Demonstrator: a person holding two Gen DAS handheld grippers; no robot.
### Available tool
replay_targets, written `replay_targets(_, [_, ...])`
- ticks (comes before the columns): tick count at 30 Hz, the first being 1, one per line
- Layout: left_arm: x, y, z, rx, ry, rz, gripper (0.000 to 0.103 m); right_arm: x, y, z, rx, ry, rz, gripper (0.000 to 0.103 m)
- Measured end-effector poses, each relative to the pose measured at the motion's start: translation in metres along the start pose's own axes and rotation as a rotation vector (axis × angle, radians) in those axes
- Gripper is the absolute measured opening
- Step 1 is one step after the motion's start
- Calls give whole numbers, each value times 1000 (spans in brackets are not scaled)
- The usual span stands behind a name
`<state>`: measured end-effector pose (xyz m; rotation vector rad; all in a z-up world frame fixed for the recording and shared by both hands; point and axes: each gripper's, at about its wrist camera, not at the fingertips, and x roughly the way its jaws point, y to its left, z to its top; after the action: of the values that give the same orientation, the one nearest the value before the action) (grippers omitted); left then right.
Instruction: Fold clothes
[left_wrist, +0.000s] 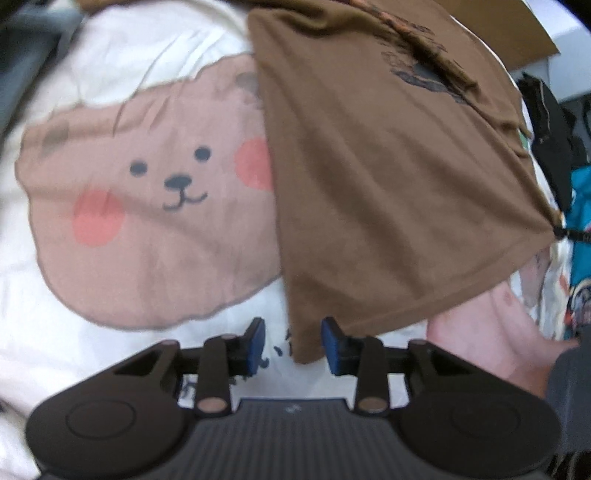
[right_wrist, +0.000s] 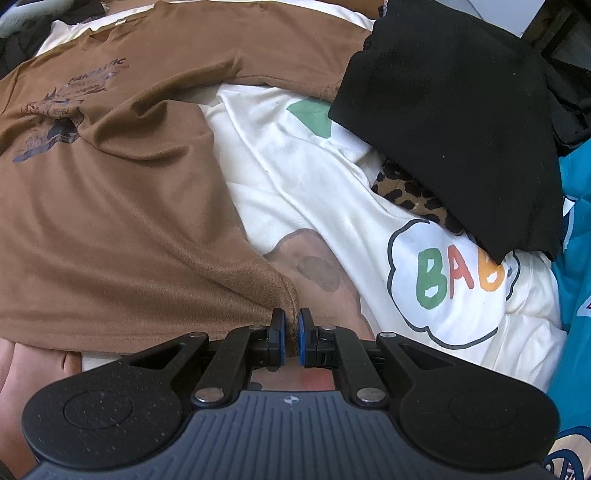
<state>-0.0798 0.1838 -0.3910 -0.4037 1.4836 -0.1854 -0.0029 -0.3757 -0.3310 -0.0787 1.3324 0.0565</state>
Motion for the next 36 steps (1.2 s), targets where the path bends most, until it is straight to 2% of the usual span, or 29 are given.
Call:
replay_targets(5, [10, 2, -11, -51, -13, -6, 33, 3, 1, 0, 1, 11, -2, 5])
replay_targets(8, [10, 3, -12, -105, -32, -31, 30, 4, 1, 0, -3, 17, -5, 5])
replay_targets(14, [9, 6, -16, -141, -44, -73, 28, 10, 4, 0, -5, 37, -20, 5])
replay_targets(22, [11, 31, -22, -303, -117, -145, 28, 20, 12, 6, -30, 63, -37, 5])
replay_targets(26, [15, 37, -26, -372, -152, -207, 28, 21, 12, 6, -19, 70, -24, 5])
replay_targets(27, [15, 38, -27, -387, -155, -218, 22, 19, 11, 6, -11, 68, -16, 5])
replay_targets(29, [20, 32, -28, -358, -109, -228, 5, 15, 8, 6, 17, 64, 9, 5])
replay_targets(30, [22, 29, -28, -344, -87, -233, 5, 13, 5, 6, 40, 65, 31, 5])
replay_targets(36, [-4, 20, -18, -306, -87, -209, 3, -4, -5, 6, 117, 49, 100, 5])
